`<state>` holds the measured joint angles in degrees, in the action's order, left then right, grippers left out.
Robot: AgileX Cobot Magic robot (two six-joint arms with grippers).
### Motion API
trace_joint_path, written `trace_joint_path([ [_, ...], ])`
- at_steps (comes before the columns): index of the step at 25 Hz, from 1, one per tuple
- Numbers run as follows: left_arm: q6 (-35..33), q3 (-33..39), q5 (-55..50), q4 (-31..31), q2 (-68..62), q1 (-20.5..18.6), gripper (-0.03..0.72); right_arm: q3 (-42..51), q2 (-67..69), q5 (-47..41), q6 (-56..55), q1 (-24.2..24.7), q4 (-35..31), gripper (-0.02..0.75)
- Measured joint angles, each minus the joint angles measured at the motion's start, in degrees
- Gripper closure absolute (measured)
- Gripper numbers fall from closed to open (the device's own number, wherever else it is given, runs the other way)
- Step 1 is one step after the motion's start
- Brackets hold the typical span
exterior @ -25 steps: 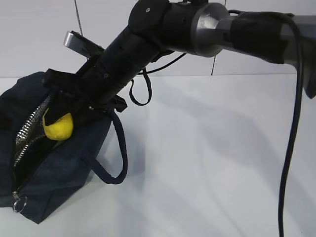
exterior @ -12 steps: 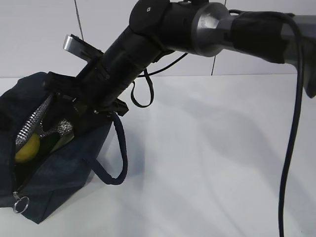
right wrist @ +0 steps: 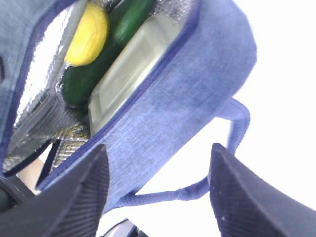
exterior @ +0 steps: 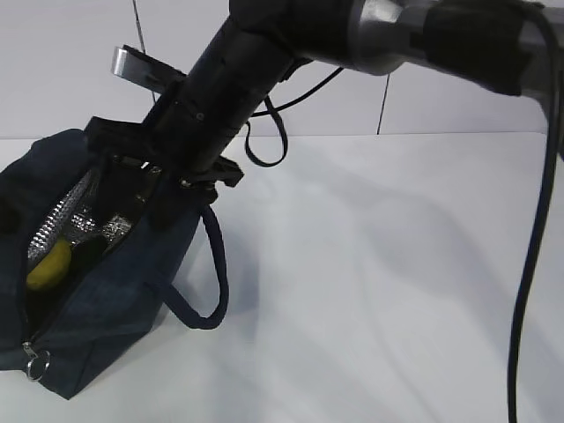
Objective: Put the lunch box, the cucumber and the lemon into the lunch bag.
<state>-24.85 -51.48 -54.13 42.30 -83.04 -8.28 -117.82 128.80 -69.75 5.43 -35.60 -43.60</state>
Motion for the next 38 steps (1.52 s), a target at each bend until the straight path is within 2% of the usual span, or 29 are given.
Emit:
trace_joint_path([
  [5, 0.0, 0.0, -0.1, 0.0, 0.0, 0.0, 0.69, -0.3, -3.6, -0.5, -8.6, 0.0, 15.6, 0.277],
  [8, 0.0, 0.0, -0.1, 0.0, 0.0, 0.0, 0.69, -0.4, -5.1, -0.5, -11.7, 0.1, 20.2, 0.277],
  [38, 0.0, 0.0, -0.1, 0.0, 0.0, 0.0, 0.69, -0.4, 2.4, -0.8, -15.4, -0.2, 16.8, 0.29],
])
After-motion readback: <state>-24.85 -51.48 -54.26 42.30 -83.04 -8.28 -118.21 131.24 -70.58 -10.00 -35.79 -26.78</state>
